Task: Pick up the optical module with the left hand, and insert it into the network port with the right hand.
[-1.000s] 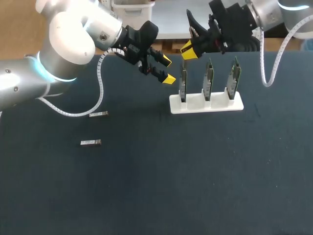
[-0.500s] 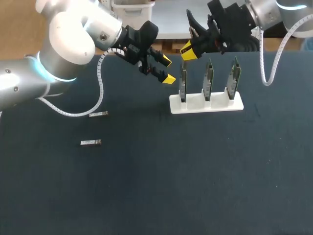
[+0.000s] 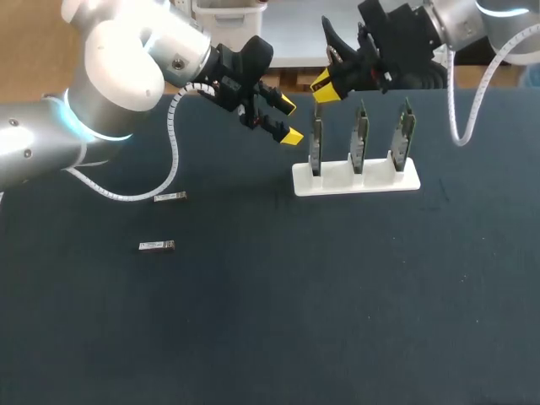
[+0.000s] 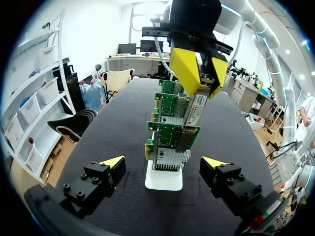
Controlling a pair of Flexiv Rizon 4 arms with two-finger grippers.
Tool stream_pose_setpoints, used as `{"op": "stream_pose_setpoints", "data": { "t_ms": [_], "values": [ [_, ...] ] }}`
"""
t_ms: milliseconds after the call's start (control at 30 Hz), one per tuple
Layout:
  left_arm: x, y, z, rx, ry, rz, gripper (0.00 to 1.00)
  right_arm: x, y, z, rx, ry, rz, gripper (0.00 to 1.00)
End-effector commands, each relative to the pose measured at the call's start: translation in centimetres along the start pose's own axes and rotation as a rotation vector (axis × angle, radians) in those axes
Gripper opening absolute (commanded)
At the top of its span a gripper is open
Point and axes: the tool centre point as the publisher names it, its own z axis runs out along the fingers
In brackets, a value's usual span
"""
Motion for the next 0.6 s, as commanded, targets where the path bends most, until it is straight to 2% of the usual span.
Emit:
{"op": "stream_pose_setpoints", "data": {
  "t_ms": [33,600],
  "values": [
    [-0.16,0.2,0.04,0.004,0.007,-0.002,1.0,-0.14,0.0,0.04,0.001,0.003,-0.003,0.0],
    [-0.16,0.2,0.04,0.004,0.007,-0.002,1.0,0.49,0.5,0.64,0.003,0.012,0.008,0.0]
  ]
}}
